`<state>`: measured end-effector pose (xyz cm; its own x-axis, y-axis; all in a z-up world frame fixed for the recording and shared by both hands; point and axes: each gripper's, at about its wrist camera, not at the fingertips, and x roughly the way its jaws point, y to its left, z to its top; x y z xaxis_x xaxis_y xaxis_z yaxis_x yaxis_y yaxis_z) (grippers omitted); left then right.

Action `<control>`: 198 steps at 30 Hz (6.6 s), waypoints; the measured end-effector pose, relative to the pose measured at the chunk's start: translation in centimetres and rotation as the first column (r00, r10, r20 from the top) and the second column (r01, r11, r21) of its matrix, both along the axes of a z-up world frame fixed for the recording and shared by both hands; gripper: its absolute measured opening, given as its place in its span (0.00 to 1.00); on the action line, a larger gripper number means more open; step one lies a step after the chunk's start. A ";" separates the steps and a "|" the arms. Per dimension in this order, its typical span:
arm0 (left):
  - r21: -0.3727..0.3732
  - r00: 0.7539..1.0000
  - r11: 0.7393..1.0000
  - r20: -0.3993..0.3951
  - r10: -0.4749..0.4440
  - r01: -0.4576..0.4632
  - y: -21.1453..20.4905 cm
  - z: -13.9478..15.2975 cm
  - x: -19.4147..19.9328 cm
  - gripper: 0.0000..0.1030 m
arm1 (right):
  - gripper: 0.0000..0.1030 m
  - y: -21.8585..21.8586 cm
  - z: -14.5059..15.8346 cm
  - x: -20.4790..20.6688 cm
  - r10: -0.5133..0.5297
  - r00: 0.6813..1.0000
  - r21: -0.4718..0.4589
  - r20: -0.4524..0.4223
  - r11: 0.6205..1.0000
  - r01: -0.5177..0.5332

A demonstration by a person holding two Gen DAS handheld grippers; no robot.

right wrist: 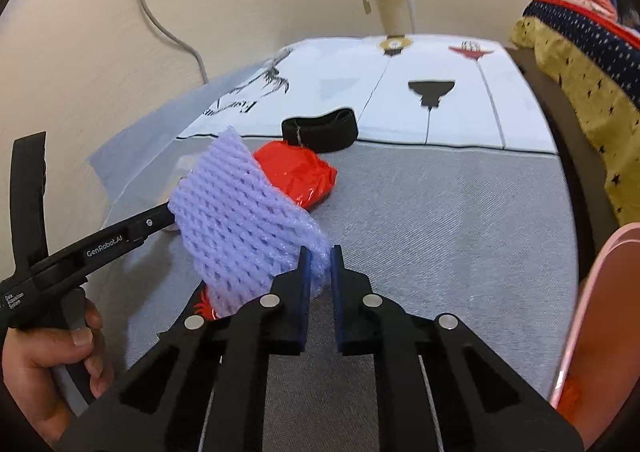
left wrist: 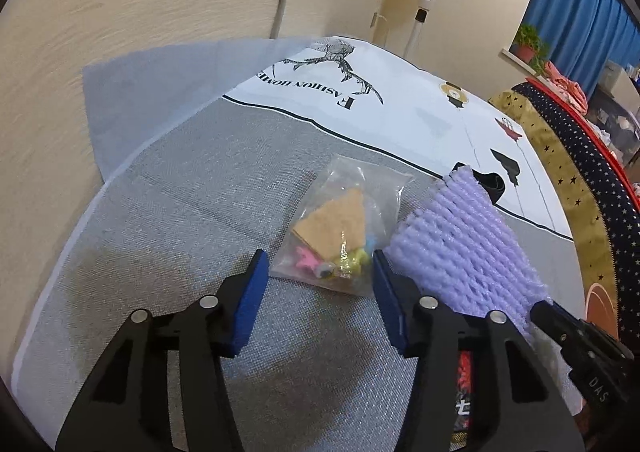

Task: Collect trash
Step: 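Grasp the purple foam net sleeve with the right tool while the left tool grasps the clear candy bag, then carry the foam net and candy bag with both tools over the pink bin, then open both tools to drop the foam net and candy bag into the bin, then grasp the black crab-printed snack packet with the right tool while the left tool grasps the red plastic bag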

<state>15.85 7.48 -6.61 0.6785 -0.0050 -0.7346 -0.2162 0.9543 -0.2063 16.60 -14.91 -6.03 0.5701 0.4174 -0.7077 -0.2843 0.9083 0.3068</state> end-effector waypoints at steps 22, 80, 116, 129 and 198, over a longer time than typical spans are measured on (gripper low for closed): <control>0.023 0.993 0.997 0.094 -0.070 0.068 -0.9 3.8 -4.1 0.01 | 0.08 -3.4 7.0 -5.4 -0.138 0.977 -0.005 0.162 0.990 0.140; 0.029 0.891 0.921 0.245 -0.382 0.387 -15.5 8.9 -8.0 0.01 | 0.08 -17.4 13.6 -13.9 -0.588 0.737 -0.121 0.335 0.749 0.652; -0.017 0.744 0.757 0.205 -0.636 0.653 -29.5 6.3 -7.6 0.20 | 0.26 -23.7 11.0 -14.9 -0.748 0.611 -0.187 0.259 0.581 0.792; -0.013 0.804 0.826 0.237 -0.546 0.564 -23.4 7.5 -7.3 0.20 | 0.30 -20.7 11.5 -14.5 -0.679 0.682 -0.132 0.272 0.676 0.725; -0.033 0.962 0.978 0.191 -0.197 0.207 -5.7 4.5 -0.5 0.20 | 0.00 -5.8 0.1 -5.5 -0.368 0.929 -0.031 -0.037 0.930 0.367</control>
<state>15.36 1.73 -2.08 0.7836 -0.1908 -0.5913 0.0264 0.9610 -0.2752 11.13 -20.69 -5.97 0.6507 0.1678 -0.7405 0.0831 0.9537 0.2891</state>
